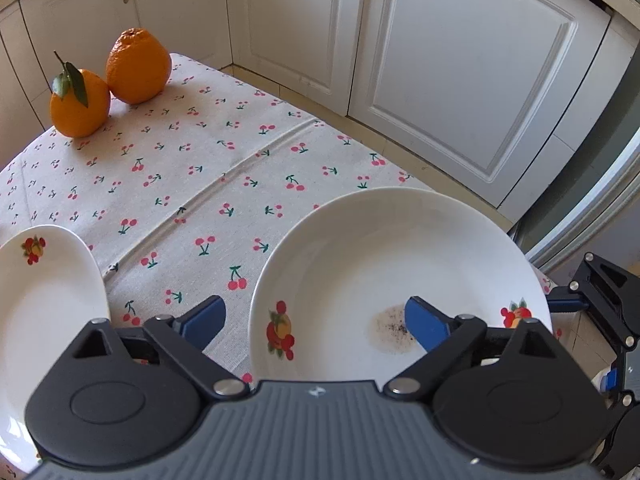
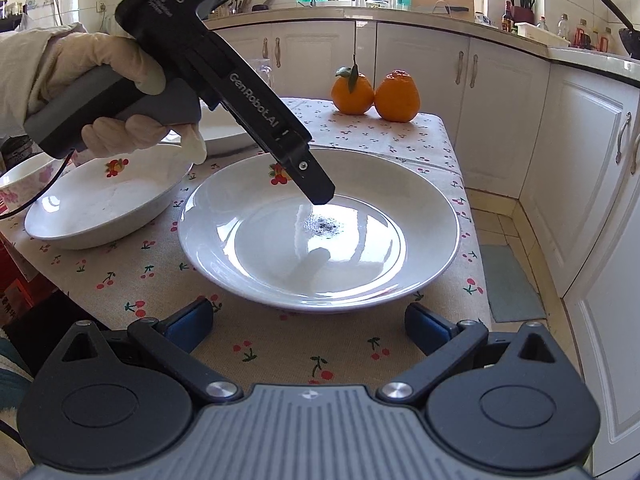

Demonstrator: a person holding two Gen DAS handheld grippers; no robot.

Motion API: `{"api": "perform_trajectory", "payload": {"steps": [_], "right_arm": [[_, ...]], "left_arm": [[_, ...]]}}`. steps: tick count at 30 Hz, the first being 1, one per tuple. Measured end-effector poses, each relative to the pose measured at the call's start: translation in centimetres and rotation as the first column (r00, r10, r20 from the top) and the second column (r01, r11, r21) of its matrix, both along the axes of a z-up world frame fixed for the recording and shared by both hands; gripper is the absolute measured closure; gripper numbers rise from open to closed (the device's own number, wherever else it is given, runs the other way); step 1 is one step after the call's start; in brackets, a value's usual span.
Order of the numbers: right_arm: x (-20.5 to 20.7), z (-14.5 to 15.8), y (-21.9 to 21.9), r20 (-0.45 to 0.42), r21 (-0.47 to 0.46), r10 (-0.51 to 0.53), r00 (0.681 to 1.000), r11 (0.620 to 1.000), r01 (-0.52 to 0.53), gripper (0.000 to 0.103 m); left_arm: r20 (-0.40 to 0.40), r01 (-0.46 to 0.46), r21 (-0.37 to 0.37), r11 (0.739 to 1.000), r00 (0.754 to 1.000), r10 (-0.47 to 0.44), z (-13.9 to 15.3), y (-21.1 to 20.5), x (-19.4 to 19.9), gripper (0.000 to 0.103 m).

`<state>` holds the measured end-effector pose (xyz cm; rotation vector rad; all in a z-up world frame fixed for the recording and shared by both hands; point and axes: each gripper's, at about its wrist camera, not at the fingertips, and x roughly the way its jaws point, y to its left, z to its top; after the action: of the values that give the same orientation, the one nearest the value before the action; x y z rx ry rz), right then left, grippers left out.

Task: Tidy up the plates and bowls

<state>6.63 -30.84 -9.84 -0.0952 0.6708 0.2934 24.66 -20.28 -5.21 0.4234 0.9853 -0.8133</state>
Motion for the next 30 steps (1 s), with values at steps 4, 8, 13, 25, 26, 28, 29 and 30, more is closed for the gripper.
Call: {"api": "perform_trajectory", "payload": {"steps": [4,8,13,25,26,28,29,30], "right_arm": [[0.2,0.1,-0.1,-0.004,-0.002,0.007,1.0,1.0,-0.007,0.002],[0.5,0.3,-0.1,-0.01,-0.009,0.019,1.0,1.0,-0.019,0.007],[0.7,0.3,-0.1,-0.02,-0.013,0.026,0.999,1.0,-0.027,0.01],[1.2,0.7,-0.3,-0.054,-0.016,0.026,0.998,1.0,-0.027,0.012],[1.3,0.7,-0.4,-0.056,-0.015,0.027,0.998,1.0,-0.028,0.012],[1.6,0.7,-0.4,-0.06,-0.009,0.029,0.998,1.0,-0.03,0.013],[1.7,0.8,-0.5,-0.062,-0.007,0.03,0.998,1.0,-0.031,0.013],[1.9,0.8,-0.5,-0.064,-0.007,0.031,0.997,0.999,-0.031,0.013]], "left_arm": [[-0.028,0.023,0.0,1.0,0.999,-0.023,-0.2,-0.4,0.8,0.01],[-0.043,0.047,0.023,0.999,0.998,-0.046,-0.5,-0.7,1.1,0.022],[-0.072,0.069,0.013,0.998,0.995,-0.068,-0.6,-0.7,1.4,0.031],[-0.084,0.096,0.02,0.995,0.992,-0.094,-0.2,-0.8,1.4,0.037],[-0.083,0.097,0.019,0.995,0.992,-0.095,-0.2,-0.8,1.5,0.037],[-0.081,0.093,0.013,0.996,0.992,-0.092,-0.1,-0.9,1.8,0.037],[-0.08,0.092,0.011,0.996,0.993,-0.091,-0.1,-0.9,1.9,0.037],[-0.077,0.092,0.009,0.996,0.993,-0.091,-0.1,-0.9,2.1,0.037]]}}
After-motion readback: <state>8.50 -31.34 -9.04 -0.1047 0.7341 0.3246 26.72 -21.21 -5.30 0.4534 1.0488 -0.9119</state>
